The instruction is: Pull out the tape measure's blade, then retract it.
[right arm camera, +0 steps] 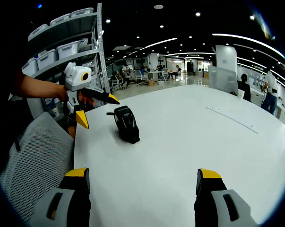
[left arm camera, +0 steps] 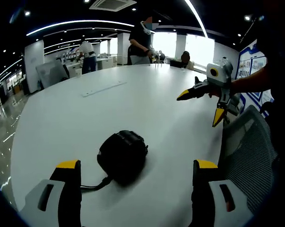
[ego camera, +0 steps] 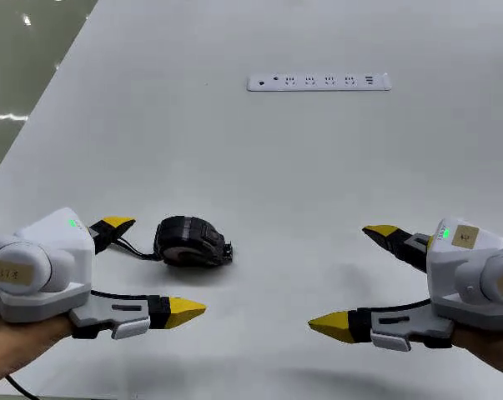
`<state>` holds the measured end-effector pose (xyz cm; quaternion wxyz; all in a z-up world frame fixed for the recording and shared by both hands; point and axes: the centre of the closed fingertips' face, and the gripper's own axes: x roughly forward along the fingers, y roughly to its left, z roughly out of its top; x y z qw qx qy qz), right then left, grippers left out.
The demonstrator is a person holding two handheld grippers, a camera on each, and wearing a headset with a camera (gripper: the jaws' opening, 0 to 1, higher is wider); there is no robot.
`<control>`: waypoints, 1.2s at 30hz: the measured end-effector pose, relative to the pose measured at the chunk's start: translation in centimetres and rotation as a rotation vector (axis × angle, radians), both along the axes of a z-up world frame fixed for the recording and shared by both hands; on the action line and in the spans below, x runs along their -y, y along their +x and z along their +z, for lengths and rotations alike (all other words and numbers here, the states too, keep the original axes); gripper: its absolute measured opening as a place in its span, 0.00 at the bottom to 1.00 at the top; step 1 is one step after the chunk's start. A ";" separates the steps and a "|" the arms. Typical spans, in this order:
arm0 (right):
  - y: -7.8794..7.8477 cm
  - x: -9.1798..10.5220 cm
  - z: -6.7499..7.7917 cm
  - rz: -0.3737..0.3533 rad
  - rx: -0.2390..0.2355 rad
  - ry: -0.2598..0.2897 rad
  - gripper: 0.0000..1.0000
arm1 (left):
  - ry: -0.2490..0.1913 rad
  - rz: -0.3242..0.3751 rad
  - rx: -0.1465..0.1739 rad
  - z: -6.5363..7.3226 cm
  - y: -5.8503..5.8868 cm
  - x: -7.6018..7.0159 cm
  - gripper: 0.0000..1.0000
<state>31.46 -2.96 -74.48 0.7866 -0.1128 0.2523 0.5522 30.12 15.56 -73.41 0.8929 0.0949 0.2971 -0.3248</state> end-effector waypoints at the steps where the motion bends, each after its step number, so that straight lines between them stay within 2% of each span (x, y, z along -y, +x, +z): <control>1: 0.1 -0.1 -0.1 0.007 0.001 -0.003 0.93 | 0.005 -0.008 0.000 0.0 0.0 0.0 0.95; 7: 0.2 -1.0 -0.7 0.068 -0.006 -0.016 0.92 | 0.021 -0.040 0.001 -0.1 0.6 -0.2 0.89; 18: 1.0 -2.6 -1.5 0.165 -0.001 -0.017 0.87 | 0.051 -0.103 -0.017 -0.5 1.4 -0.9 0.78; 23: 1.3 -3.4 -1.9 0.205 0.010 -0.021 0.84 | 0.062 -0.147 -0.023 -0.7 1.4 -0.9 0.68; 36: 2.0 -5.4 -2.4 0.310 0.039 -0.021 0.74 | 0.109 -0.222 -0.052 -1.4 2.2 -1.7 0.58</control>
